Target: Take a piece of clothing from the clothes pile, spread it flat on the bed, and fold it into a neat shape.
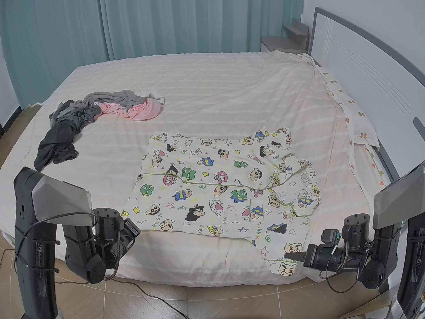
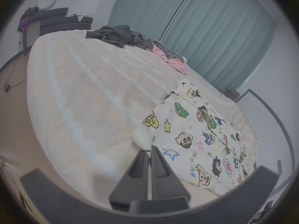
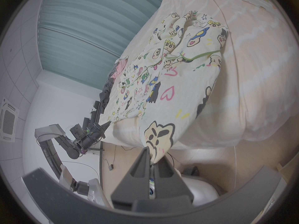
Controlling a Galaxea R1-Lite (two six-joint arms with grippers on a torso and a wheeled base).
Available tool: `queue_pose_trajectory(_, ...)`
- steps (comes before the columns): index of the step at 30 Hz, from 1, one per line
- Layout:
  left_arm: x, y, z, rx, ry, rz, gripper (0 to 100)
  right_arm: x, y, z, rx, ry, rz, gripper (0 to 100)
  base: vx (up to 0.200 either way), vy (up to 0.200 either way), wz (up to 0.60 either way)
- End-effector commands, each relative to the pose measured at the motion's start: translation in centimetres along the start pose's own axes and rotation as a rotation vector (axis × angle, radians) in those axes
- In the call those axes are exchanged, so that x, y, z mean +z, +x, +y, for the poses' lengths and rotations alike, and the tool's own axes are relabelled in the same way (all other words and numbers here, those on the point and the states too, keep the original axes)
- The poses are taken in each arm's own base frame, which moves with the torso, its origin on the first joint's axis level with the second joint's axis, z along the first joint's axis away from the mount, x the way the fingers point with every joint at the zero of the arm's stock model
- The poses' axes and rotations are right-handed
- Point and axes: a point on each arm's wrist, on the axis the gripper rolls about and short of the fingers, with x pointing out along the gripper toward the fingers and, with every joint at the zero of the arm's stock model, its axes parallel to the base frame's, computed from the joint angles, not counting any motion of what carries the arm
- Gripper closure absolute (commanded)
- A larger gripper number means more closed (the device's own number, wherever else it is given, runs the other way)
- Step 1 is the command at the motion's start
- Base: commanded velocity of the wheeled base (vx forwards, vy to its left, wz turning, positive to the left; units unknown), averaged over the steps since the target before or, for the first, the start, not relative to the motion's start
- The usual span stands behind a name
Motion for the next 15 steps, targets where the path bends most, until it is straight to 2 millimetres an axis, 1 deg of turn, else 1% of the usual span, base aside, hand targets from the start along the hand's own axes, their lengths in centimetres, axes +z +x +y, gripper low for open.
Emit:
queue_pose_trajectory(1,-0.1,-0.6,0.2,0.01,0.005,0.011,100,-0.6,-0.8,0.1,-0.008,0.002,0.016,100,0.0,0.0,0.0)
queue_pose_trajectory(8,-0.5,-1.4,1.0,0.041,0.013,0.042,100,-1.3,-1.5,0.0,-0.028,0.017,0.044,100,0.0,0.0,0.0)
queue_pose_trajectory(15,-0.4,-1.9,1.2,0.027,0.005,0.026,100,-1.3,-1.7,0.1,-0.028,0.018,0.039,100,0.0,0.0,0.0)
